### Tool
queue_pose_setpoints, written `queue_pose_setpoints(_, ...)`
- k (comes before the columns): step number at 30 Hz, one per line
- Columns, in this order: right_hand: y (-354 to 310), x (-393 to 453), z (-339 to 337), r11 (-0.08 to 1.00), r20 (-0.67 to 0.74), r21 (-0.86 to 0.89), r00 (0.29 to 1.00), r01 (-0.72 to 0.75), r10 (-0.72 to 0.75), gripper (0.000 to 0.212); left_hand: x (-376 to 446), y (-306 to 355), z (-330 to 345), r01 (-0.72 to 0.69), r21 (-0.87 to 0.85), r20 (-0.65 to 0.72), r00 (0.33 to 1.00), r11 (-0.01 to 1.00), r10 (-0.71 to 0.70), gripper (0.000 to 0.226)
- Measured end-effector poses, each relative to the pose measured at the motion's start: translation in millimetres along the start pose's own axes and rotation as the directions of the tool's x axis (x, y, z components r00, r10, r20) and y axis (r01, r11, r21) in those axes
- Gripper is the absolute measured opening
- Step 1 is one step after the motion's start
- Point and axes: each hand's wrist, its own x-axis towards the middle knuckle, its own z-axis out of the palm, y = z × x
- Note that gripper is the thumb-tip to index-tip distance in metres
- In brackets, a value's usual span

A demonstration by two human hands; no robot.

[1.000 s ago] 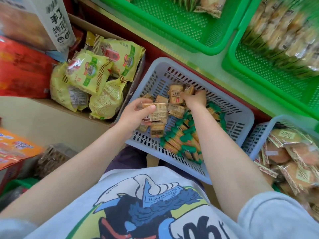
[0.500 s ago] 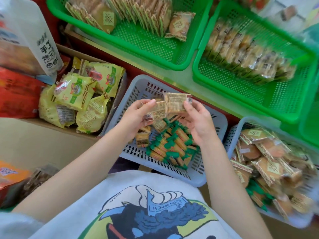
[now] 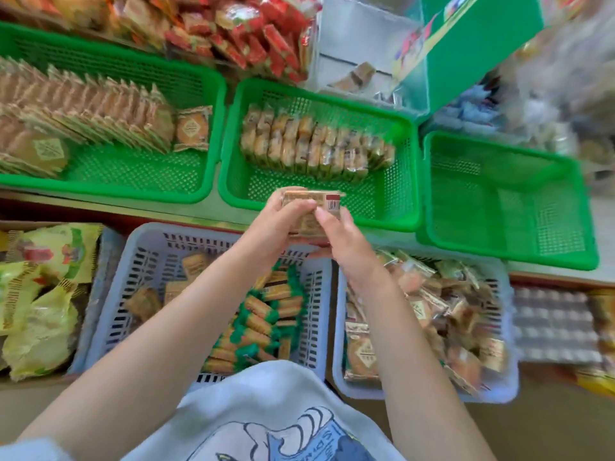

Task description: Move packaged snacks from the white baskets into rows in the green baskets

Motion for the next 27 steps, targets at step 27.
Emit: queue_pose_setpoints(27, 36.1, 223.5, -131.0, 0.904, -0.528, -0.246, 0.83, -0.35, 0.178, 0.074, 113.5, -66.6, 37.5, 0.105, 0.937, -0.214, 0.925, 0.332, 0.313, 0.026)
